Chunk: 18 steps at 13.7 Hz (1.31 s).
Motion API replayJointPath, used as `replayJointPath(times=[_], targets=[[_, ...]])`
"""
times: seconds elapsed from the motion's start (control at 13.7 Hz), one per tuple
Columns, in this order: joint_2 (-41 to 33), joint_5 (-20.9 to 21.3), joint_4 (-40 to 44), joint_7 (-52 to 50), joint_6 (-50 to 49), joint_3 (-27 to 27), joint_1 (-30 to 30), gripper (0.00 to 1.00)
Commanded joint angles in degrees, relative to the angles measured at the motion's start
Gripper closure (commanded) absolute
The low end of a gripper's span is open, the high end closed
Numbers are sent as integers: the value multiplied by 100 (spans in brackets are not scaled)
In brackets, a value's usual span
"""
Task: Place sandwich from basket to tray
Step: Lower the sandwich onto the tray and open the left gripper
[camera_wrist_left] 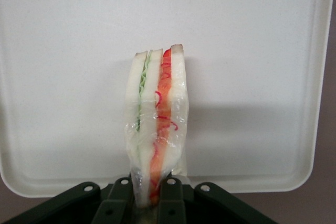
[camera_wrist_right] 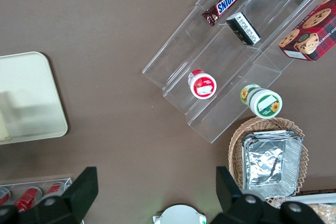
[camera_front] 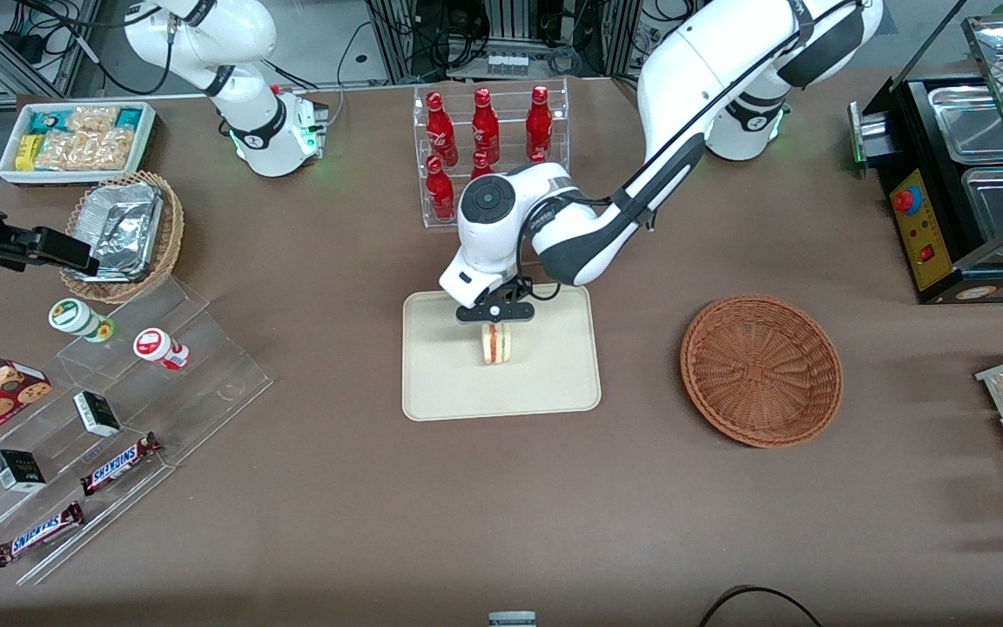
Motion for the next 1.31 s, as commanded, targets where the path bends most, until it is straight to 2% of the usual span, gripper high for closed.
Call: replayJointPath(times=[0.0,0.44,0.51,0.58,0.66,0.73,0.8,0.88,0.95,1.24], targets=[[212,350,184,-177,3,20,-168,100],[265,394,176,-160,11,81,-187,100],[265,386,176,-168,12,98,-187,96],[265,386,184,-169,12,99,-187,75],[300,386,193,-169,12,99,-187,63],[362,386,219,-169,12,99,-187,57],[371,403,211,-160,12,99,-187,38],[388,403,202,-90,12,99,-195,8],[415,412,193,-81,12,99,-195,2],[318,377,228,-98,-6,99,-116,1]])
